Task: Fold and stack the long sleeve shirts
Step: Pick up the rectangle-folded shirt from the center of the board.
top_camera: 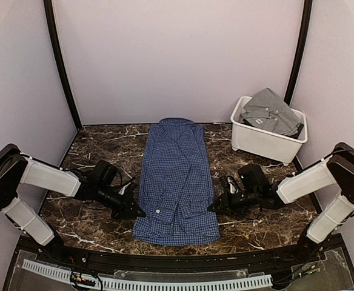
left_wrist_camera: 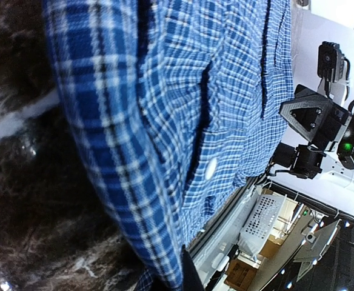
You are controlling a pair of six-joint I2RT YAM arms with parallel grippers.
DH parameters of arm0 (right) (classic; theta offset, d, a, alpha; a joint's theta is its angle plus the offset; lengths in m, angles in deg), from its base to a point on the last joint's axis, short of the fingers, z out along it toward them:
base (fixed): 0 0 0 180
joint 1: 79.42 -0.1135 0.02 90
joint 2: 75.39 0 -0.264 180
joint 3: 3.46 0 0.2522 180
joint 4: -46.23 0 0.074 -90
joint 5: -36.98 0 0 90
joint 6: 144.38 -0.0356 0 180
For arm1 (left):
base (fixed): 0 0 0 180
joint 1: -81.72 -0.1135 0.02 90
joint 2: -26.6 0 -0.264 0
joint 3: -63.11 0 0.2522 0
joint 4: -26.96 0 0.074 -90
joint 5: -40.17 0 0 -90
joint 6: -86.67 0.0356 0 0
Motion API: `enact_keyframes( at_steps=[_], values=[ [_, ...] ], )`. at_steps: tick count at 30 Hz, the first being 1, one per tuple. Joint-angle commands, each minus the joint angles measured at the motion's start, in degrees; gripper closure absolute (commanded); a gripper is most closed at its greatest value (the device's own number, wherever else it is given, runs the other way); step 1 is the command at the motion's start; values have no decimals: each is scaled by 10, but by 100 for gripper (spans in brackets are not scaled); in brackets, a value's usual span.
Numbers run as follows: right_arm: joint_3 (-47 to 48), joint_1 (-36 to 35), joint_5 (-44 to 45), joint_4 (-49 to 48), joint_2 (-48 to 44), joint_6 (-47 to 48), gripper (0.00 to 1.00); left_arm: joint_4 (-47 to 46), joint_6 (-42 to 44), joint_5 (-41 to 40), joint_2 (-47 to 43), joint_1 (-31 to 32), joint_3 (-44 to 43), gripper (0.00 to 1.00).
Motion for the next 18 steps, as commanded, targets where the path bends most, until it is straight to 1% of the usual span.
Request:
enact_keyframes(
  at_steps=[1,6,10,13,18],
  values=[
    [7,0,-7,-12,-24,-2,100,-28,-23,19,-35,2,6,100],
    [18,7,-15,-10,-37,-5,100,-61,-62,32,-52,-1,6,100],
    [33,22,-19,-12,-42,-7,100,-97,-103,36,-64,-17,2,100],
    [58,36,-22,-25,-28,-14,100,-126,-145,31,-57,-36,-6,100],
    [127,55,-16,-49,31,-17,100,-241,-219,6,-6,-59,-31,100]
  ],
)
